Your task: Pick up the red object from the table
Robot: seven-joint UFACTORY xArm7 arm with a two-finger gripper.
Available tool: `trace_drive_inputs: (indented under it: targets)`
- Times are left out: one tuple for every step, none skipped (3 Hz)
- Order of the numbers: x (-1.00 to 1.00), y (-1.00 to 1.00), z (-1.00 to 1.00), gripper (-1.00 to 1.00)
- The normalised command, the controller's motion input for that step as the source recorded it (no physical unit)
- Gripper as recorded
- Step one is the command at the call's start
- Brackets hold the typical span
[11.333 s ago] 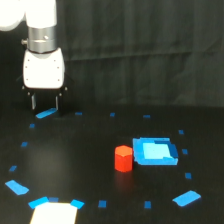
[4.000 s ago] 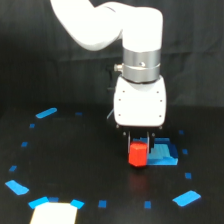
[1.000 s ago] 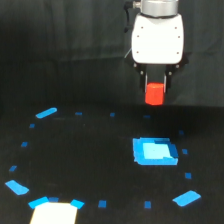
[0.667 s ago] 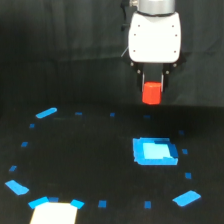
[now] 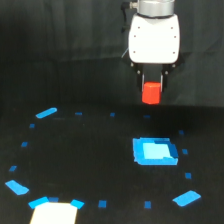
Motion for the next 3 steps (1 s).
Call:
trace_drive_inputs:
  targets:
    - [0.05, 0.04, 0.05, -1.00]
    - [0.00, 0.00, 0.20, -0.92]
    - [0.02, 0.10, -0.08, -1.00]
